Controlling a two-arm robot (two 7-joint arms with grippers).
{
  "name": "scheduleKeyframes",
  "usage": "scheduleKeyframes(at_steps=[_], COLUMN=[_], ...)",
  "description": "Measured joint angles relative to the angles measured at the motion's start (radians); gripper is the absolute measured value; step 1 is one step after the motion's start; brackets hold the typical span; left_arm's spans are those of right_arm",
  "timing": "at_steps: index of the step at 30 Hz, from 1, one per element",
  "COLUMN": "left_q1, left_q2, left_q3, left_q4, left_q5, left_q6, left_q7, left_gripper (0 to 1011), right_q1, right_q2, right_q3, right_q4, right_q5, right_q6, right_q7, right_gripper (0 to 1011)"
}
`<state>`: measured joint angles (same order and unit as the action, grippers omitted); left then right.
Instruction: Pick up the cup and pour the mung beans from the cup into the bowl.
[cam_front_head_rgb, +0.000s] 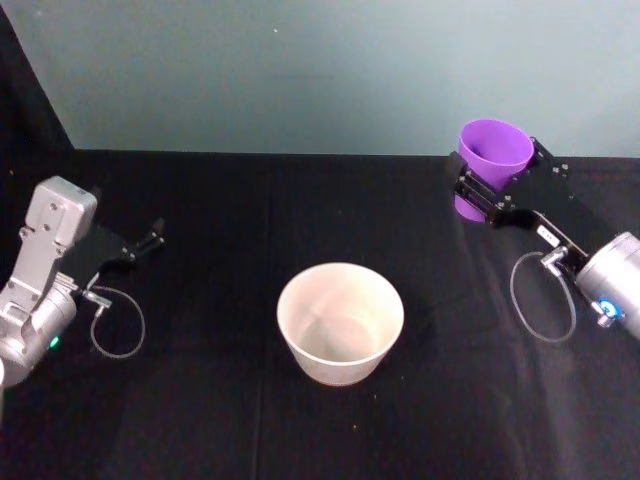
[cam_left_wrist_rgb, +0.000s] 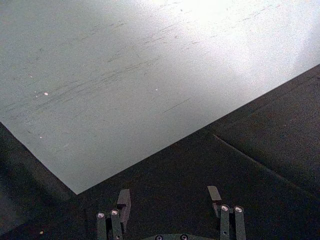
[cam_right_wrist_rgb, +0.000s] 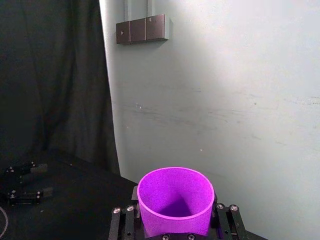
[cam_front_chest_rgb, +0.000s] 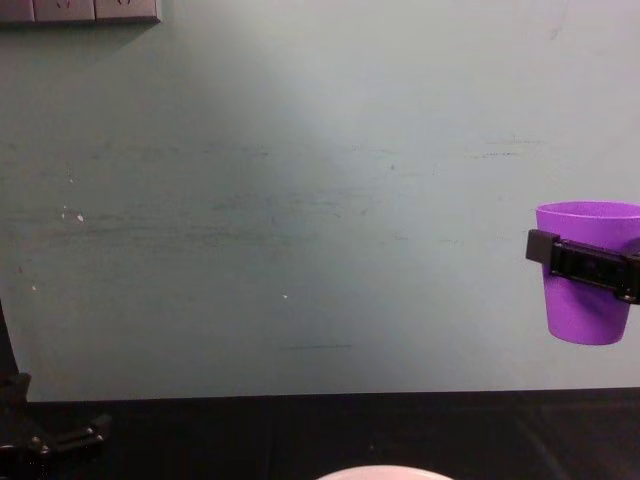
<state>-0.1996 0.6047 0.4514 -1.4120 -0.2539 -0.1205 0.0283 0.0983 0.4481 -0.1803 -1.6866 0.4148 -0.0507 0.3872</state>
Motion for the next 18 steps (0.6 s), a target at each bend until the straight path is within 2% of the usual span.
scheduleKeyframes(at_steps=[18], left_q1=[0.000], left_q2=[0.000], left_q3=[0.000], left_q4=[0.000], left_q5=[0.000], left_q6=[0.000], left_q7=[0.000], left_gripper=[1000], right_q1=[0.000], right_q2=[0.000], right_q3=[0.000], right_q4=[0.000], right_q5=[0.000], right_q6=[0.000], right_q7=[0.000], right_gripper=[741])
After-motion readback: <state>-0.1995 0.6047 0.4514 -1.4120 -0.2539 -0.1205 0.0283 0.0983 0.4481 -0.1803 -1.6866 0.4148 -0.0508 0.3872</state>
